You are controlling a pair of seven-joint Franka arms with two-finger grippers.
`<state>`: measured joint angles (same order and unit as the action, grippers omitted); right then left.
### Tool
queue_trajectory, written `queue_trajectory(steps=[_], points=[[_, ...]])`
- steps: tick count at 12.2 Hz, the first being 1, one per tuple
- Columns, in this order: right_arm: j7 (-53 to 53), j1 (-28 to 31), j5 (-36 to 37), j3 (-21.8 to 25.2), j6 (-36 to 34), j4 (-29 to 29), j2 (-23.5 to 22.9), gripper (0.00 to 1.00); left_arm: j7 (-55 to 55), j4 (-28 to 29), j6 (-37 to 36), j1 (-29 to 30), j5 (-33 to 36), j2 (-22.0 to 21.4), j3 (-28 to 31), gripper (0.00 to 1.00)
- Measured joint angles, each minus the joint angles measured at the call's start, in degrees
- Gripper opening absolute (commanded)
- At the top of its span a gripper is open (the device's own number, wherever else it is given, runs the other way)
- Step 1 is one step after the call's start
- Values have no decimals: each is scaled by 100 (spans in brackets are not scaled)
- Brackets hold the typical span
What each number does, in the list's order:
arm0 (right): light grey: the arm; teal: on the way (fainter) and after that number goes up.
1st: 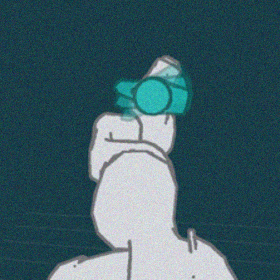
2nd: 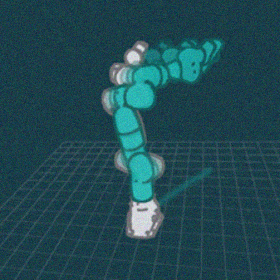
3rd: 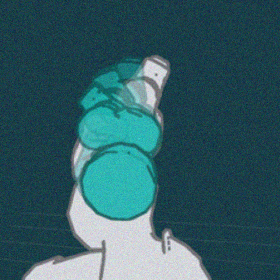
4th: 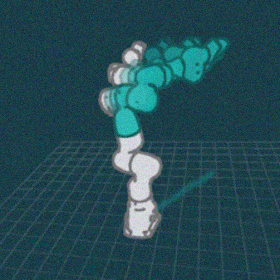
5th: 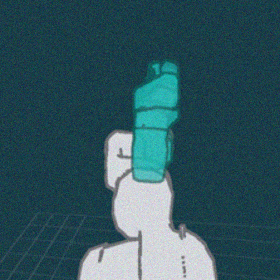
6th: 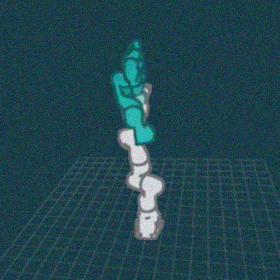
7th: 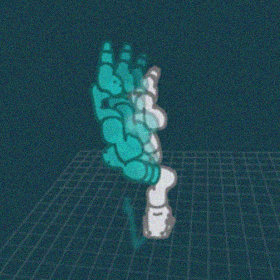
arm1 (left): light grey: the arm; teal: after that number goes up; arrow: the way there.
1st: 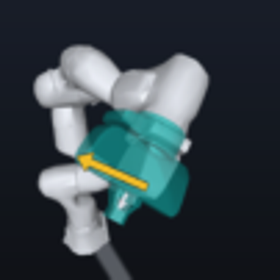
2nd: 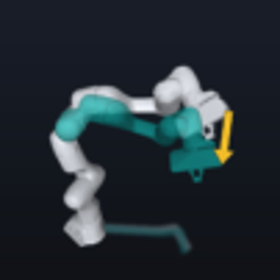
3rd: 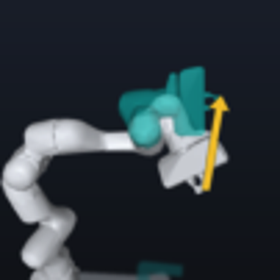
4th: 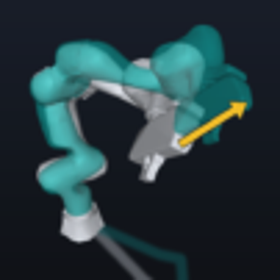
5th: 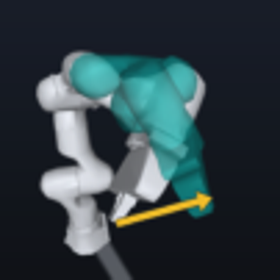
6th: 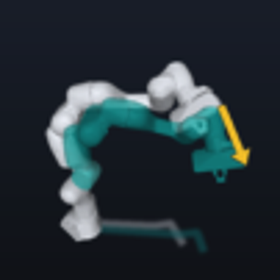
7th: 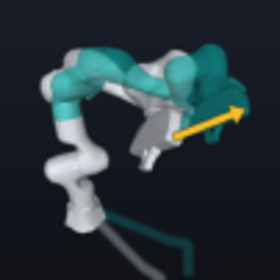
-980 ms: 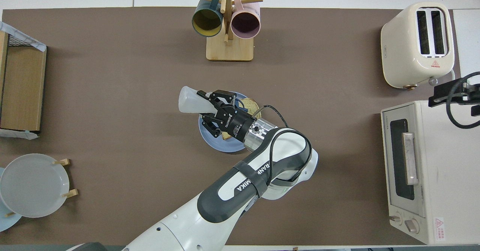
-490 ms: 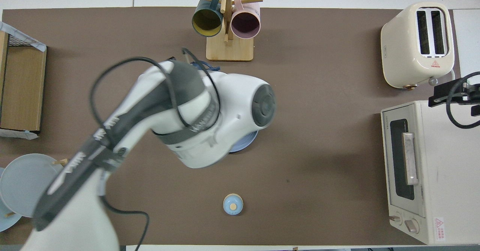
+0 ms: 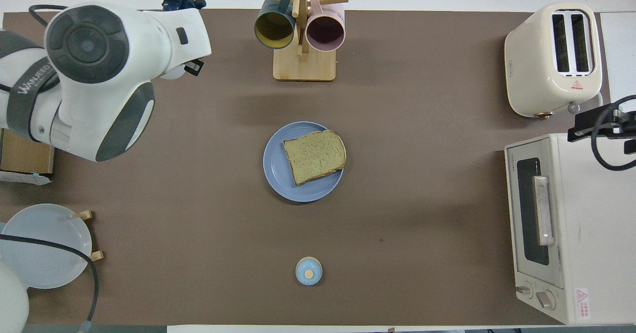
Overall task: Put bread on plate and add seasoning
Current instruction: 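Carry the bottle back toward the mug stand with the left gripper, then set the bottle down beside the mug stand and open the left gripper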
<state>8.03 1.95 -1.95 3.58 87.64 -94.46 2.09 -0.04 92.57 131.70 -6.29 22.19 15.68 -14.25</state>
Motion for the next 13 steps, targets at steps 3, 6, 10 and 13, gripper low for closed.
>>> queue_trajectory(steps=[3,6,10,13], points=[[0,0,0,0,0,0,0,100,-552,471,1740,506,-406,266,-2,0],[0,0,0,0,0,0,0,100,-651,450,2724,680,-1005,838,-2,0],[0,0,0,0,0,0,0,100,-731,193,3050,678,-1085,1569,-28,0],[0,0,0,0,0,0,0,100,-731,70,3453,671,-1085,1956,-58,0]])
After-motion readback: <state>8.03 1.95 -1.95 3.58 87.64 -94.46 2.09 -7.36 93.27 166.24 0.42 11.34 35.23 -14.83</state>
